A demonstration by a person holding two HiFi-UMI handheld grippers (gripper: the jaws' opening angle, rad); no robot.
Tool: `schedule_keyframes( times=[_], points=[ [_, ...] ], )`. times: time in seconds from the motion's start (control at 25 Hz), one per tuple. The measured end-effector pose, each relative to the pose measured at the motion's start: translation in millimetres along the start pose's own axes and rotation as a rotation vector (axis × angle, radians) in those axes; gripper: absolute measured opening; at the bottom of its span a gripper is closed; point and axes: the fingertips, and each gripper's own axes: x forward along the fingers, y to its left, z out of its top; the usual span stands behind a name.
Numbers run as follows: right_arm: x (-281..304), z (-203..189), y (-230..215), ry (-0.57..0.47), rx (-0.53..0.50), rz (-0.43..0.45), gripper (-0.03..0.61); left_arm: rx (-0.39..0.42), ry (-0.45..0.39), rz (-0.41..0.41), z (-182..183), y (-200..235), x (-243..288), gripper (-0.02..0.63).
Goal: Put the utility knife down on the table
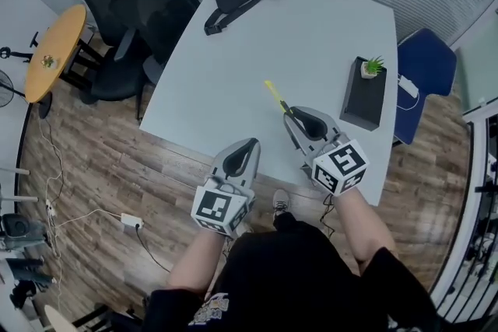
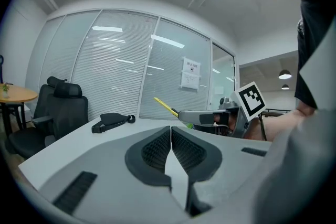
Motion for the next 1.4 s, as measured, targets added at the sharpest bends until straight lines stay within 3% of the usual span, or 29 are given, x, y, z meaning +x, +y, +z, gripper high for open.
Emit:
schedule_keyframes(
  times=[0.52, 1.04, 1.4],
  points=[
    [27, -13, -26, 0.036, 0.018, 0.041, 0.069, 0.0, 0.006, 0.048, -2, 9, 21, 0.006],
    [70, -41, -44, 0.088, 0.042, -0.053, 0.069, 0.012, 0.046, -0.07, -10, 44, 39, 0.006],
    [114, -83, -56, 0.172, 0.081, -0.122, 0.069, -0.028, 0.102, -0.142, -32, 83, 53, 0.006]
  ],
)
